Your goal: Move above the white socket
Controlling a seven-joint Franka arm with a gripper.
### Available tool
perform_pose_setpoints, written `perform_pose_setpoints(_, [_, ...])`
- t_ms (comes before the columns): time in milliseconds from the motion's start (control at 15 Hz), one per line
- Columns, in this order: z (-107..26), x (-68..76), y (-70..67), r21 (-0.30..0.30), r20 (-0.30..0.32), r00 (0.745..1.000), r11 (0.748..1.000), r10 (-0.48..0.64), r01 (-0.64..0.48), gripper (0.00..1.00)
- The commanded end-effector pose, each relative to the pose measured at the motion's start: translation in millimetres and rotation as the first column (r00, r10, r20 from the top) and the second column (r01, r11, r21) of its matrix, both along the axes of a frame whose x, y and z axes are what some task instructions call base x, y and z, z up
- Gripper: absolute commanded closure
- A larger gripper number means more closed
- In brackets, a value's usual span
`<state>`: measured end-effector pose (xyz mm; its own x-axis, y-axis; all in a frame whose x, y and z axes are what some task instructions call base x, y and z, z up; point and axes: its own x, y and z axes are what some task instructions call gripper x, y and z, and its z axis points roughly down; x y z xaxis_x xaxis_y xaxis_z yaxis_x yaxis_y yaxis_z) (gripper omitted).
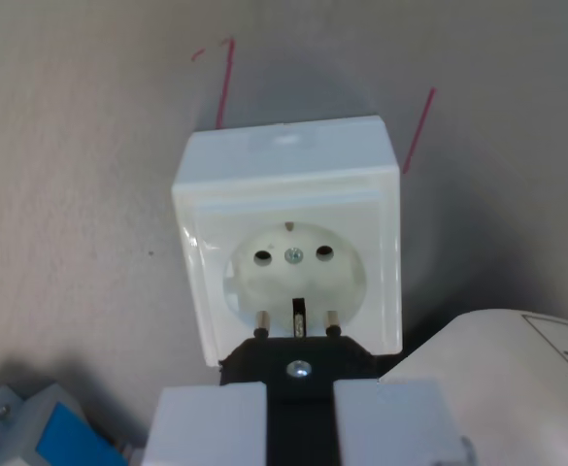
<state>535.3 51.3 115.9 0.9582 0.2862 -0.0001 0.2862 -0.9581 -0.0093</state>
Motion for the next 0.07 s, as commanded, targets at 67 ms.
perform_pose_setpoints(67, [-6.8,5.8,1.7,0.031,0.024,0.999,0.999,0.041,-0.041,1.0])
